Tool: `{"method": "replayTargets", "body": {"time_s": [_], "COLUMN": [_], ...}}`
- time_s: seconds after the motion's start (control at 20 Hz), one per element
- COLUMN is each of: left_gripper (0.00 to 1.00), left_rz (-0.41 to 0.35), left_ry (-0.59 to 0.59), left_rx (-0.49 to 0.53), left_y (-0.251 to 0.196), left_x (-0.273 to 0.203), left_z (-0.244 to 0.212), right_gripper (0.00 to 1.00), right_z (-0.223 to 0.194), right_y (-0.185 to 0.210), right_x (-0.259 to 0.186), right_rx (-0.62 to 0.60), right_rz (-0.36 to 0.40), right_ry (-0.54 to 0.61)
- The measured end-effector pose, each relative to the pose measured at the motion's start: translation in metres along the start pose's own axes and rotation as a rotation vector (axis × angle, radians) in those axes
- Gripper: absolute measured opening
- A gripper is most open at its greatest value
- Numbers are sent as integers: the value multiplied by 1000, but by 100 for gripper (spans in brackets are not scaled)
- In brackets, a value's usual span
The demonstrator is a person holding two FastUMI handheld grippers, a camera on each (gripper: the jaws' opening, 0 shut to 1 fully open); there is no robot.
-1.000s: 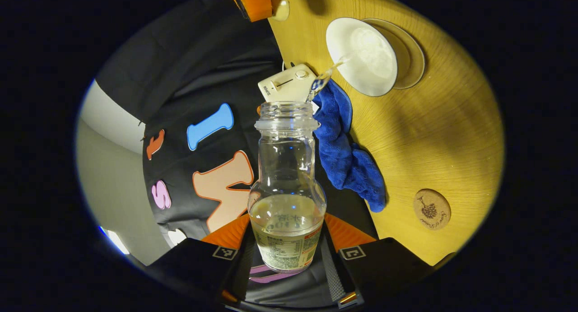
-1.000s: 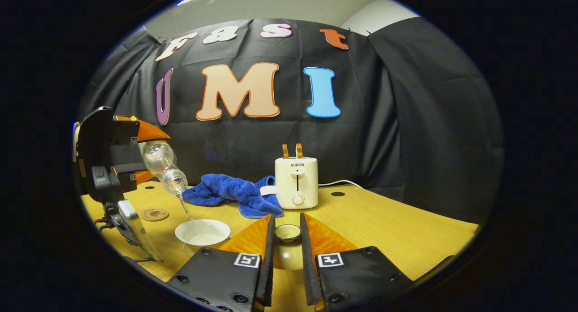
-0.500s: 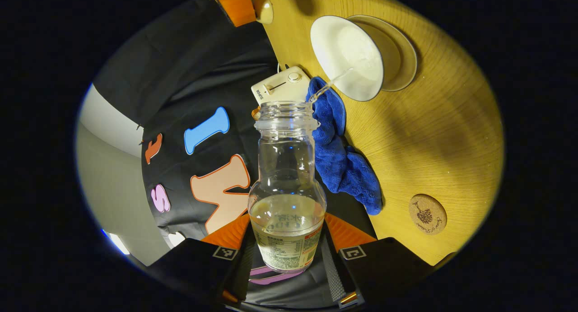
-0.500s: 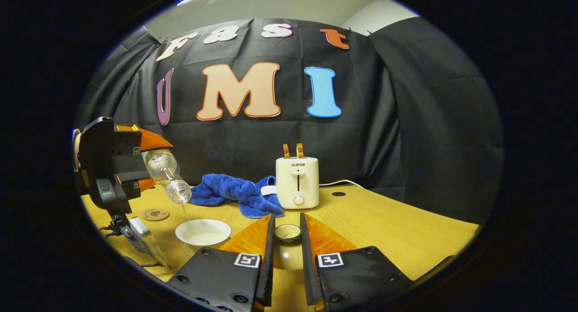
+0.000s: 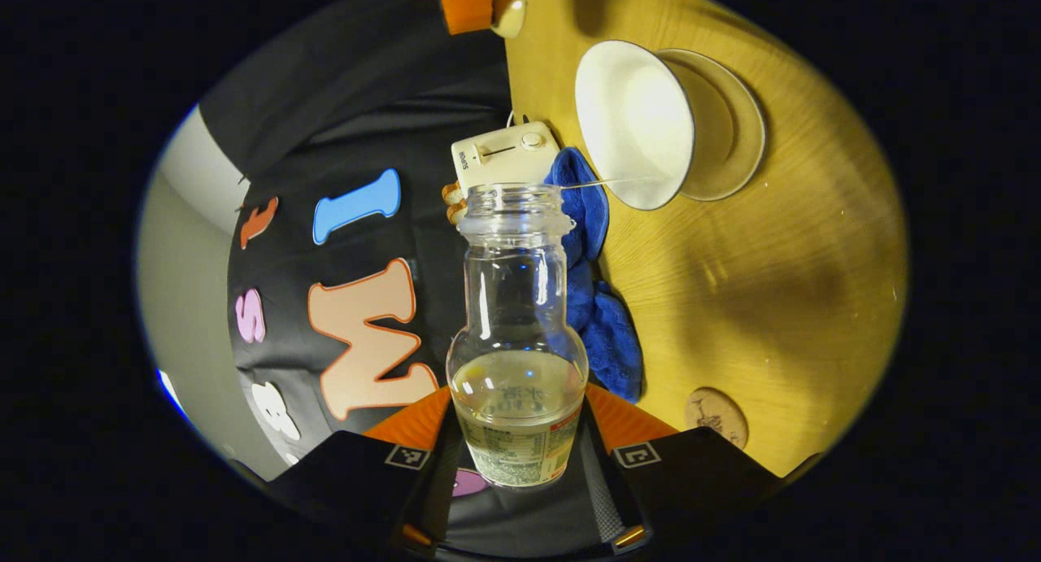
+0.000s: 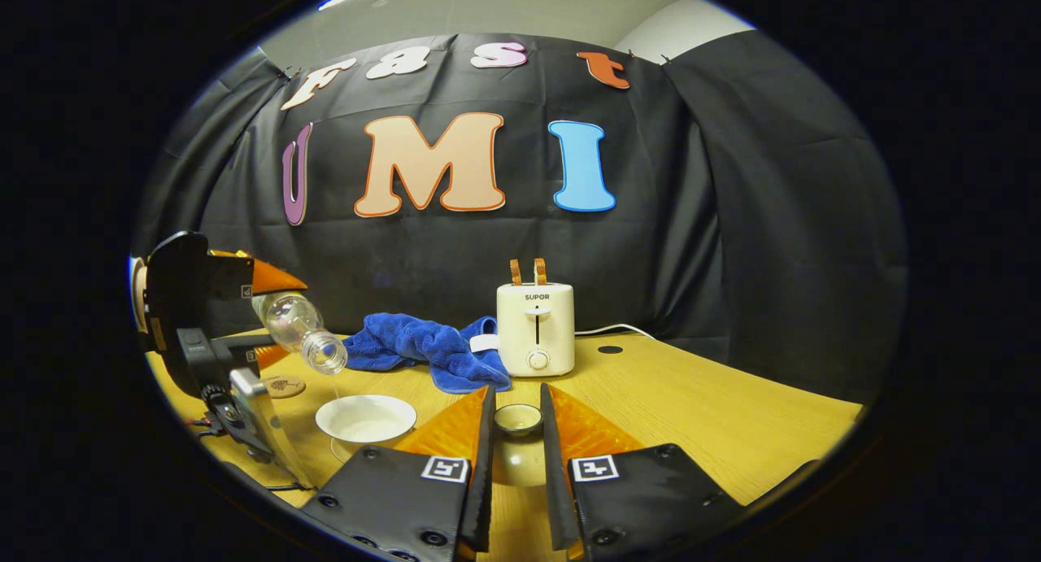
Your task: Open the teacup lid with one hand, grasp the water bottle and pour water into the teacup with the other hand; after pouring, place the water bottle on the coaster and then close the teacup lid.
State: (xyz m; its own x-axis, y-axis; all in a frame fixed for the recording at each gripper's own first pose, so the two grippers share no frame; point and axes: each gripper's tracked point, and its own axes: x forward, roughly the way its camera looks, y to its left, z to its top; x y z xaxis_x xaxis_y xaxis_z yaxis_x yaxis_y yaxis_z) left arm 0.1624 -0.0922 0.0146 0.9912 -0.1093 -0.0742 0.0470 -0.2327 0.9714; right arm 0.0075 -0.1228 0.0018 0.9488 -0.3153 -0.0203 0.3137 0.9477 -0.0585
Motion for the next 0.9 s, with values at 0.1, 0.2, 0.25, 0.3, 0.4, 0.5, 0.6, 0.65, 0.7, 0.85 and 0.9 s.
{"method": "replayTargets", "body": {"time_s": [0.1,0.2,0.25,0.3,0.4,0.5,0.6,0.65,0.7,0.85,0.9], "left_gripper": [66,66,66,66,66,66,66,66,66,66,66], "left_rz": [-65,-120,-135,-135,-131,-163,-184,-176,-164,-105,-88], "left_ry": [35,53,54,57,70,77,91,97,106,119,129], "left_rx": [-184,-385,-474,-558,-684,-872,-1058,-1132,-1194,-1365,-1419], "left_y": [-15,-27,-29,-29,-30,-37,-43,-42,-40,-44,-45], "left_x": [0,0,0,0,2,5,8,13,18,23,26], "left_z": [-4,-2,-2,-1,-1,-1,-6,-8,-11,-14,-16], "right_gripper": [31,32,32,32,32,32,31,32,32,31,31], "right_z": [0,0,1,0,0,1,1,1,1,1,1], "right_y": [0,0,0,-1,-1,-1,-1,-1,-1,-1,-1], "right_x": [0,0,0,0,-1,0,0,0,0,0,0], "right_rx": [0,0,0,0,-1,-1,-2,-2,-2,-2,-2], "right_rz": [0,0,0,1,1,1,1,0,-2,-3,-3], "right_ry": [0,0,0,1,0,0,-1,-1,-2,-3,-3]}}
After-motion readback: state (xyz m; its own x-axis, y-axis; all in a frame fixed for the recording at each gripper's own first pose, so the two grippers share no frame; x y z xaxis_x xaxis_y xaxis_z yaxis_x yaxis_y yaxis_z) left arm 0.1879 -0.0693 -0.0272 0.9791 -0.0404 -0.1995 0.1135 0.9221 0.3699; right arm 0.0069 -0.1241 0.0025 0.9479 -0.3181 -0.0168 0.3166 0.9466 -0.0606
